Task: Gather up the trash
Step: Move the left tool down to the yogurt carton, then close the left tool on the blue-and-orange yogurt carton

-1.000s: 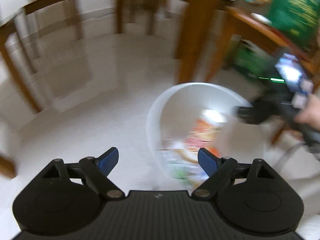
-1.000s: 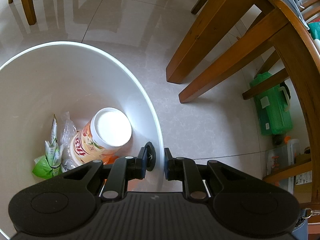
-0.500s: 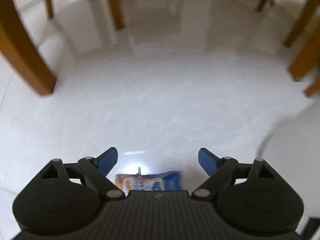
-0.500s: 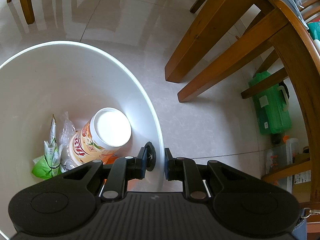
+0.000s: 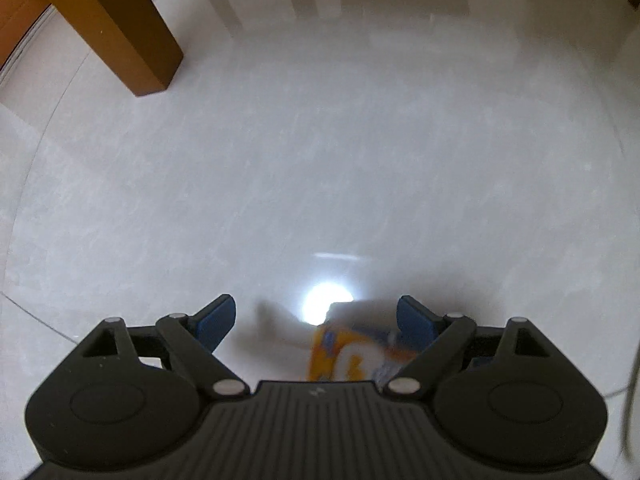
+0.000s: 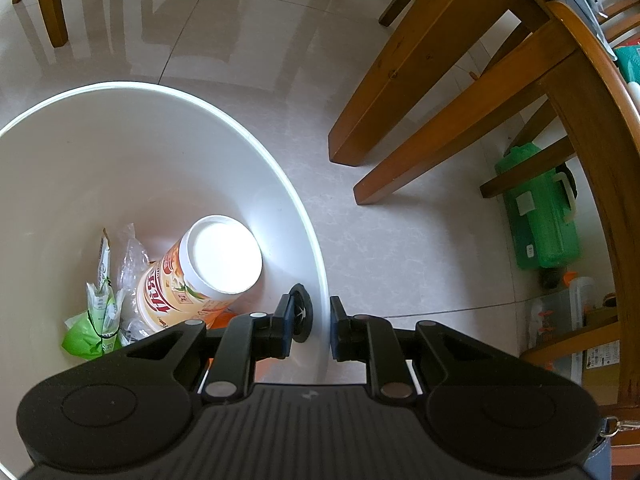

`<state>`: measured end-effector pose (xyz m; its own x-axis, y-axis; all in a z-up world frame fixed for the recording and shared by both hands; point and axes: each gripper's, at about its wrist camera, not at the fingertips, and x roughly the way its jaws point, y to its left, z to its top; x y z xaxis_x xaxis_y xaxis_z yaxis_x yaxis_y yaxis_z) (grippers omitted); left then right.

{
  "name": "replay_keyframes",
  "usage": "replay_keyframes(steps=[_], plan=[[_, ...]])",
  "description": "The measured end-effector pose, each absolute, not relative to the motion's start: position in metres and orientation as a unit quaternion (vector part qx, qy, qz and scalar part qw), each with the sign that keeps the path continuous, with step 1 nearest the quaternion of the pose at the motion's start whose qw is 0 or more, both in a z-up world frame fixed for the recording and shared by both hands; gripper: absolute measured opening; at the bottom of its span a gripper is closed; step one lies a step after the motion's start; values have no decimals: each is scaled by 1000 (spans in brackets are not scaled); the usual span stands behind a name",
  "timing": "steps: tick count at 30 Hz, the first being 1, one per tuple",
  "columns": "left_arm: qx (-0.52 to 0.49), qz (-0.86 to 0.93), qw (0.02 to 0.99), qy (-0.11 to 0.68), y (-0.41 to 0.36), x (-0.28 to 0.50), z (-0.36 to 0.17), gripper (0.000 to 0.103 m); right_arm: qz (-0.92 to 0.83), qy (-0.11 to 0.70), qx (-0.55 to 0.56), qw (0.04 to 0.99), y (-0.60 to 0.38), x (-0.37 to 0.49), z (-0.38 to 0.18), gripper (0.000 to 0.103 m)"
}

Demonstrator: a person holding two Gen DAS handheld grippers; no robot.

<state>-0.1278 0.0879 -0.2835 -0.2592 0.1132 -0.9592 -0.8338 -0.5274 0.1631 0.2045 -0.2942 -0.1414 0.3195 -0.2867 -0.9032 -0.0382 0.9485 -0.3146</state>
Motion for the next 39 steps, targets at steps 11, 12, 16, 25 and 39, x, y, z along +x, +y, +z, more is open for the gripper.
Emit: replay_keyframes(steps=[11, 12, 16, 25, 39], plan=[[-569, 650, 361, 350, 29, -108, -292, 88, -78, 578, -141, 800, -294, 205, -141, 22], [-574, 645, 363, 349, 23, -105, -292, 88, -78, 578, -141, 800, -294, 205, -141, 22], [-588, 644, 358, 333, 3, -100, -296, 88, -78, 578, -141, 800, -294, 205, -141, 22], [-570, 675, 349, 313, 4, -107, -297, 84, -78, 578, -141, 800, -294, 205, -142, 22], [-560, 663, 396, 300, 17, -91, -293, 39, -78, 578, -141, 800, -294, 205, -141, 22]])
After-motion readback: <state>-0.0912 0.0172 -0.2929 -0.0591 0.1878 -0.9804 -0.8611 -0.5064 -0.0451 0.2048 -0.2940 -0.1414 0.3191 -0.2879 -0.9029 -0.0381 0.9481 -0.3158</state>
